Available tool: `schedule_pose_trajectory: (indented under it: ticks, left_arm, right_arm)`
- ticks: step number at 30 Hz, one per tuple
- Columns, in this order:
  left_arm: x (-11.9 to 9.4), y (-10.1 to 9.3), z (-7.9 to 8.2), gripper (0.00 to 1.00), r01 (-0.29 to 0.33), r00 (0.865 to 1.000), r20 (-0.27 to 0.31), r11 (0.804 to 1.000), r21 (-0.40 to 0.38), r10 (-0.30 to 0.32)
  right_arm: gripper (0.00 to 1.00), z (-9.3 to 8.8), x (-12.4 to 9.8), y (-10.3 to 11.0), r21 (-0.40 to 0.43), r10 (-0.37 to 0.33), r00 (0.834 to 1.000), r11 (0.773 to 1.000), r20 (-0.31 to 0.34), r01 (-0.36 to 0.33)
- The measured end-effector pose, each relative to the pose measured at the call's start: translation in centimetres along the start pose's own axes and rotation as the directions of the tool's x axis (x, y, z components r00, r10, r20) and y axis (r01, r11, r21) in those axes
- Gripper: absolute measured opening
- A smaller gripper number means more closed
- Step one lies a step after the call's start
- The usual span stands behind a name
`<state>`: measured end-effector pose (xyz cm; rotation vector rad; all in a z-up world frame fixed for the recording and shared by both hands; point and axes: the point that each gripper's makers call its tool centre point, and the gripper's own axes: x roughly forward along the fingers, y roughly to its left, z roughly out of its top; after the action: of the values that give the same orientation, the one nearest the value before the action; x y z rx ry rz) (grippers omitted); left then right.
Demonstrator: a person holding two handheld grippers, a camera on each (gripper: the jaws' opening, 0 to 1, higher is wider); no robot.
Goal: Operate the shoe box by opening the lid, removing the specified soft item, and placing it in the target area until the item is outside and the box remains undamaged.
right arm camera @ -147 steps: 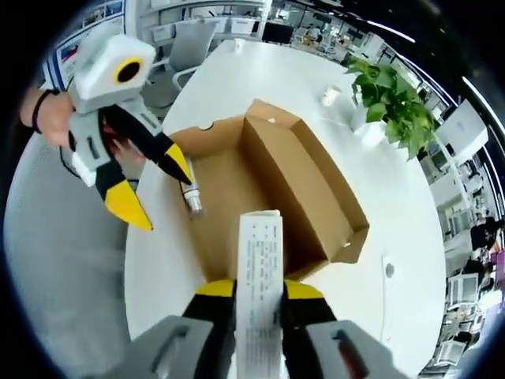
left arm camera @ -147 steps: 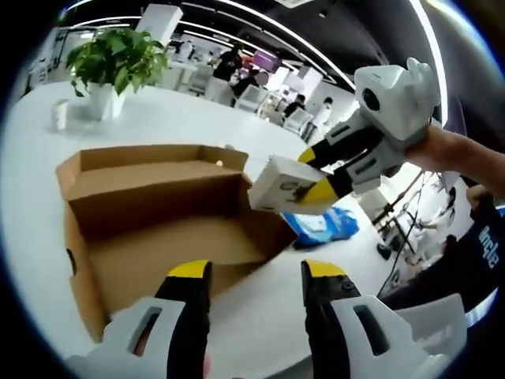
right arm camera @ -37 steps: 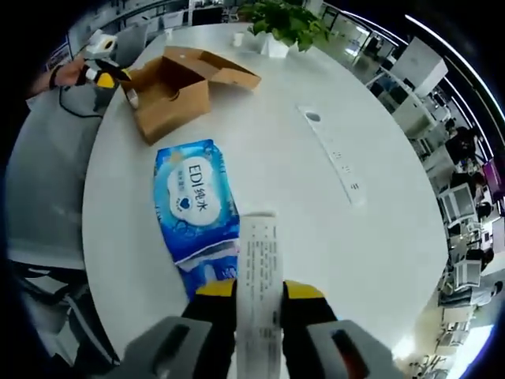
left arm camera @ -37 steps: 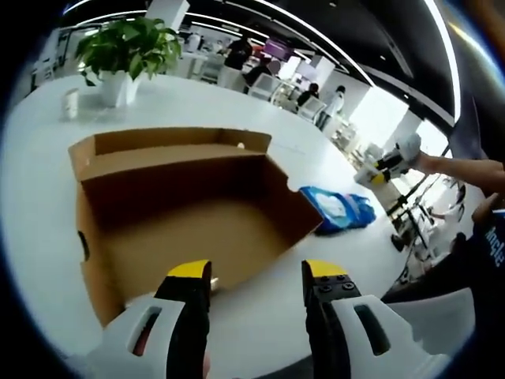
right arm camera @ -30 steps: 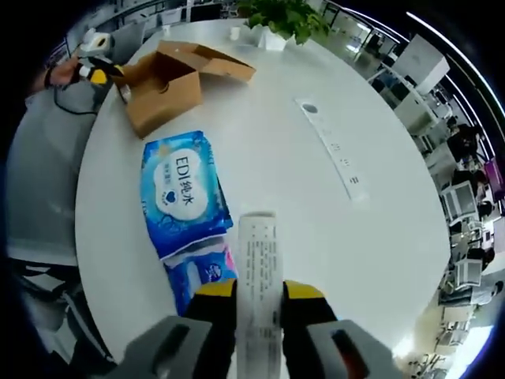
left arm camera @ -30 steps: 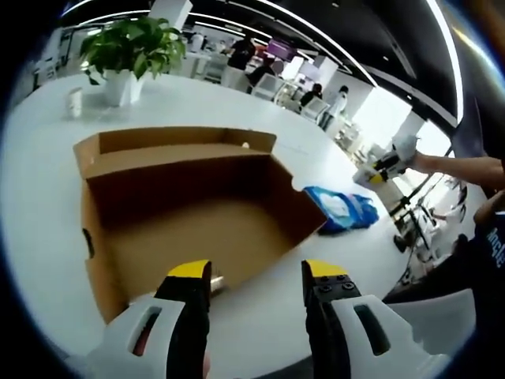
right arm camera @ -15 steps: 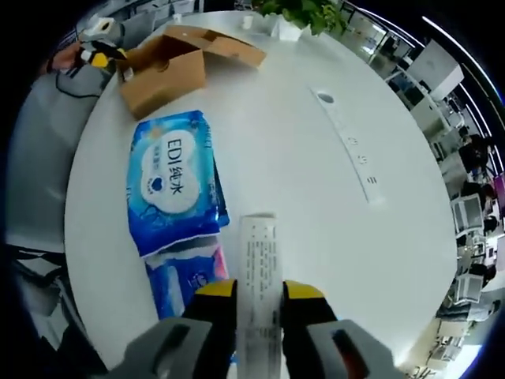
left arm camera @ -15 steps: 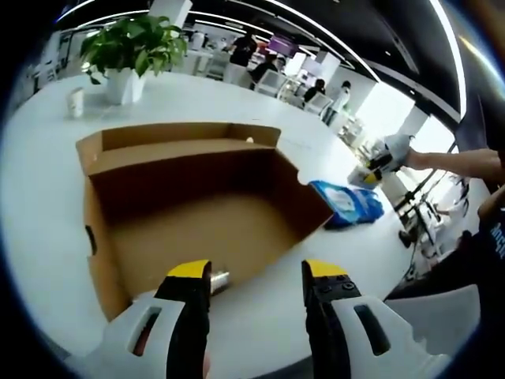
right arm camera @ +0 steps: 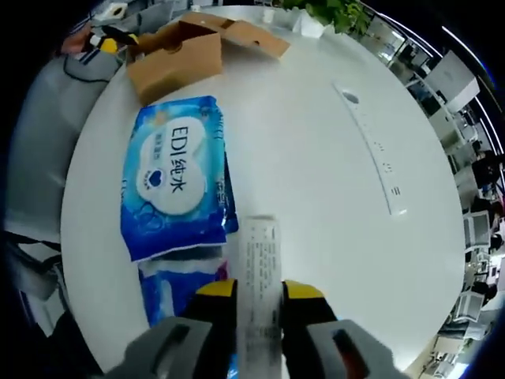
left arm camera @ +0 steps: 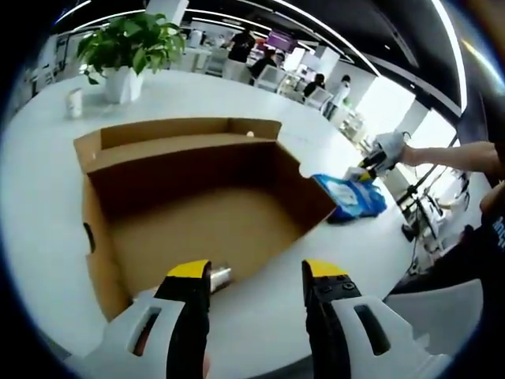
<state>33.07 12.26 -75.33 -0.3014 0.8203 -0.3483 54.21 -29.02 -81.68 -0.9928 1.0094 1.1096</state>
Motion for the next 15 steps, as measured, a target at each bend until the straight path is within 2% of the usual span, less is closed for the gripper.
schedule_pose_trajectory:
  ticks: [10,15]
  left_arm:
    - [0.4,-0.1,-0.2,0.47,0.001,1.000,-0.015,1.000,0.010,-0.001]
    - [0.5,-0.1,-0.4,0.47,0.000,1.000,-0.020,1.000,0.017,0.000]
  right_arm:
    - [0.17,-1.2,0.1,0.2,-0.049,0.019,0.999,0.999,-0.029,-0.020]
    - [0.17,-2.1,0.4,0.6,-0.096,0.027,0.997,0.995,-0.075,-0.034]
